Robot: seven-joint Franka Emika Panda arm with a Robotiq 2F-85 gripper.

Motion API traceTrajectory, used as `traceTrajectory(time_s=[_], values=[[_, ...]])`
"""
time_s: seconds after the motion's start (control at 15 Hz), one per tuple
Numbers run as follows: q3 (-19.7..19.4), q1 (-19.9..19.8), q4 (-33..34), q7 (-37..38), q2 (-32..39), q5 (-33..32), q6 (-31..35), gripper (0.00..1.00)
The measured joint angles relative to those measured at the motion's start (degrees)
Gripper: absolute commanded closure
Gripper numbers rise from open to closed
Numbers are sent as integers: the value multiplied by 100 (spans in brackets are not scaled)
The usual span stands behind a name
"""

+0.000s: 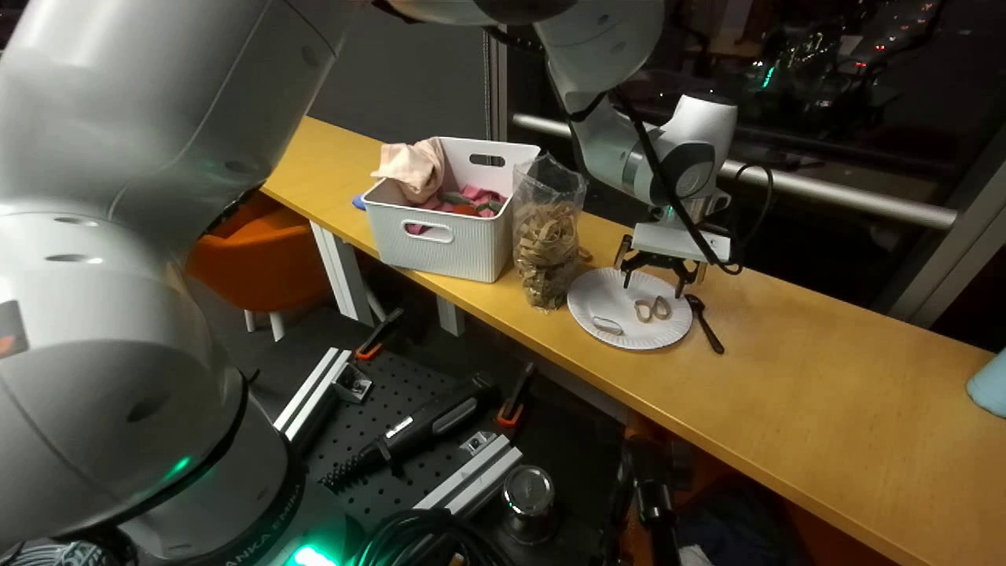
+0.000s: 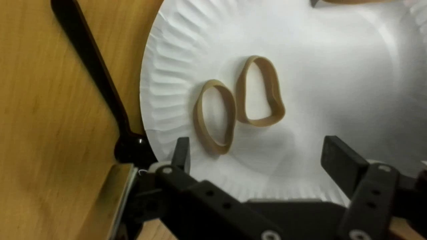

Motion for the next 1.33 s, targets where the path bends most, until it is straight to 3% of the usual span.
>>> traceTrajectory(time_s=[0.73, 0.8, 0.87, 1.33], values=[[0, -22, 0, 175, 93, -173, -20, 0], [0, -22, -1, 188, 100, -182, -20, 8], [0, -22, -1, 200, 103, -185, -20, 26], [0, -29, -11, 241, 104, -187, -20, 80]])
